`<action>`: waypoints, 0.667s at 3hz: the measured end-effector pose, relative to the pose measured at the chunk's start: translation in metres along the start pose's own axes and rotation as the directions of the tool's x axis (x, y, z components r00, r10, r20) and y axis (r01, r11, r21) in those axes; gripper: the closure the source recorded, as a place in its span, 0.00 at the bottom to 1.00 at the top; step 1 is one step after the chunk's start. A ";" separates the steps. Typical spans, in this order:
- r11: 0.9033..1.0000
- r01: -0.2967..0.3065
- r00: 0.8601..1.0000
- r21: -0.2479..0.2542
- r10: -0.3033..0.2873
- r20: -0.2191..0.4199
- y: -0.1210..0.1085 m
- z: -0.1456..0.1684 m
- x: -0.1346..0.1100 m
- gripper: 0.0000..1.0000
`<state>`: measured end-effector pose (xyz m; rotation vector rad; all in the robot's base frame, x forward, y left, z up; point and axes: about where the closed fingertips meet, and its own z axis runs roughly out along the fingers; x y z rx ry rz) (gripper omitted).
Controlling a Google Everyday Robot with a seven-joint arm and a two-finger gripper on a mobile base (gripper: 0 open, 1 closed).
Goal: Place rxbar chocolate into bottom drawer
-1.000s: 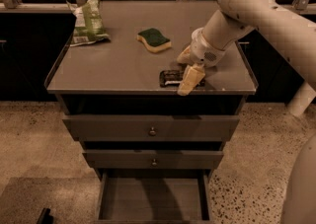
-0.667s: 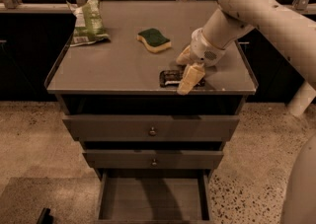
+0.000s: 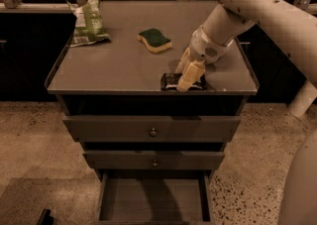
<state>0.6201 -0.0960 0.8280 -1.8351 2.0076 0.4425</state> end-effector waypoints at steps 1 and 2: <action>0.997 0.046 0.998 -0.060 -0.043 0.050 0.030 -0.004 -0.009 1.00; 0.994 0.100 0.982 -0.046 -0.091 0.167 0.087 -0.030 -0.032 1.00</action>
Offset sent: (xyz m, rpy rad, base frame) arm -0.1736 -0.0211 0.0346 0.3365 -0.1372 -0.0700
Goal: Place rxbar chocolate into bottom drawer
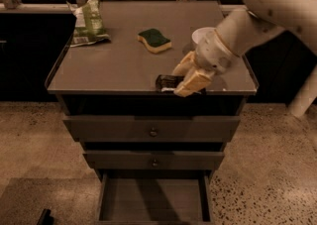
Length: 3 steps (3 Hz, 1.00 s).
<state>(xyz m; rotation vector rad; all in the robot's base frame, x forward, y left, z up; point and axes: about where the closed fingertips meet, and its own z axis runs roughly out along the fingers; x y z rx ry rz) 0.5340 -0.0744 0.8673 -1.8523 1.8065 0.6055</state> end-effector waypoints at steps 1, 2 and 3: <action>0.997 0.007 0.988 0.078 -0.019 0.155 0.041 0.006 -0.012 1.00; 0.989 -0.073 0.982 0.125 0.050 0.181 0.050 0.008 0.017 1.00; 0.991 -0.066 0.984 0.116 0.046 0.172 0.050 0.011 0.015 1.00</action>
Offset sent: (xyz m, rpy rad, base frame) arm -0.0369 0.0134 0.0042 0.1407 -0.0604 -0.0213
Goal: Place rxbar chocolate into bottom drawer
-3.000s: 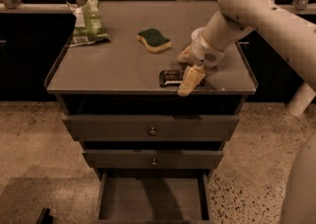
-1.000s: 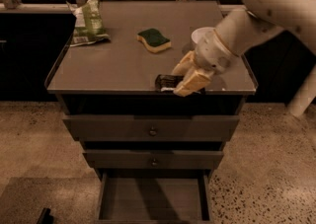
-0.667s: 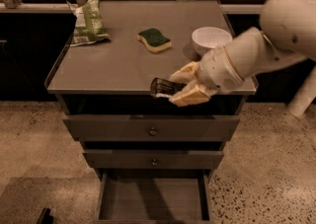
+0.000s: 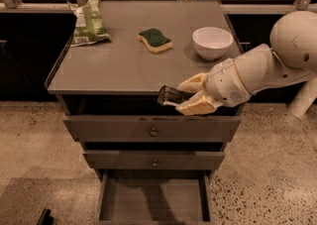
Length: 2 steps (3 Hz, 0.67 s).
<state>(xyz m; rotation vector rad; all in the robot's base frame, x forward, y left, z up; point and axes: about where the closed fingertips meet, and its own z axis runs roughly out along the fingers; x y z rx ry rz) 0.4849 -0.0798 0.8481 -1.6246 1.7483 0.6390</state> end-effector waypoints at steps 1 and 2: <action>0.991 -0.127 0.989 -0.028 0.129 0.077 0.023 0.009 0.043 1.00; 0.932 -0.354 0.903 -0.076 0.361 0.233 0.073 0.031 0.111 1.00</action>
Offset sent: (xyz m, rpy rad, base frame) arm -0.1605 -0.1142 -0.2370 0.5688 0.5581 -0.4921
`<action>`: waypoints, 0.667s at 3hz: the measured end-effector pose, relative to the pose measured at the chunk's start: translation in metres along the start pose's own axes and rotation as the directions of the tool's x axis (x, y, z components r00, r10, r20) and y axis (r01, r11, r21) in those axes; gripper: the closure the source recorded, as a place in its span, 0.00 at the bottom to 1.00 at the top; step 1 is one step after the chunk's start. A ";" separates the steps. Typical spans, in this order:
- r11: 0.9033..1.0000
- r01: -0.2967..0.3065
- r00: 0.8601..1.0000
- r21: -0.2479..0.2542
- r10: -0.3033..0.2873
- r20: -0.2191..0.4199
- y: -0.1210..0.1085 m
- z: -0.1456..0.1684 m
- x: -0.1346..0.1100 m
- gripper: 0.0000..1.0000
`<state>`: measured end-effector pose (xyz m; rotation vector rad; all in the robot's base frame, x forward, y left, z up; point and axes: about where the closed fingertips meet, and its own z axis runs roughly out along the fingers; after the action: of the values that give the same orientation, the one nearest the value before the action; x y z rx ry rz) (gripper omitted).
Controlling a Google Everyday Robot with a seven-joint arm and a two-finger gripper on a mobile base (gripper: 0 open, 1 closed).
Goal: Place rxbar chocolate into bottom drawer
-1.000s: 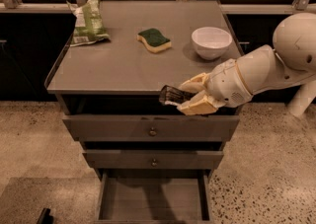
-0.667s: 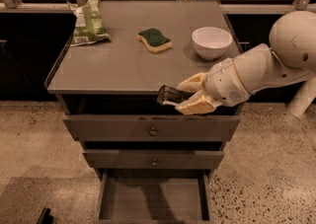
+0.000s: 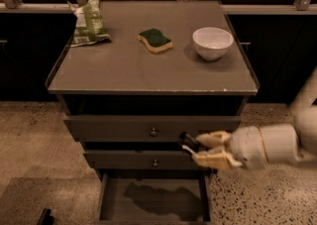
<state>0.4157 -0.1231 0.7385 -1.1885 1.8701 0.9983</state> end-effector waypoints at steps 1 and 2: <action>0.986 -0.156 0.986 0.050 0.152 0.073 0.017 -0.007 0.094 1.00; 0.986 -0.156 0.986 0.050 0.152 0.073 0.017 -0.007 0.094 1.00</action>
Offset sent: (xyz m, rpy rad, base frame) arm -0.0398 -0.0325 -0.0609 0.0632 0.0859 -0.1181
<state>0.3670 -0.1616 0.6651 -0.9767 1.9453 1.0496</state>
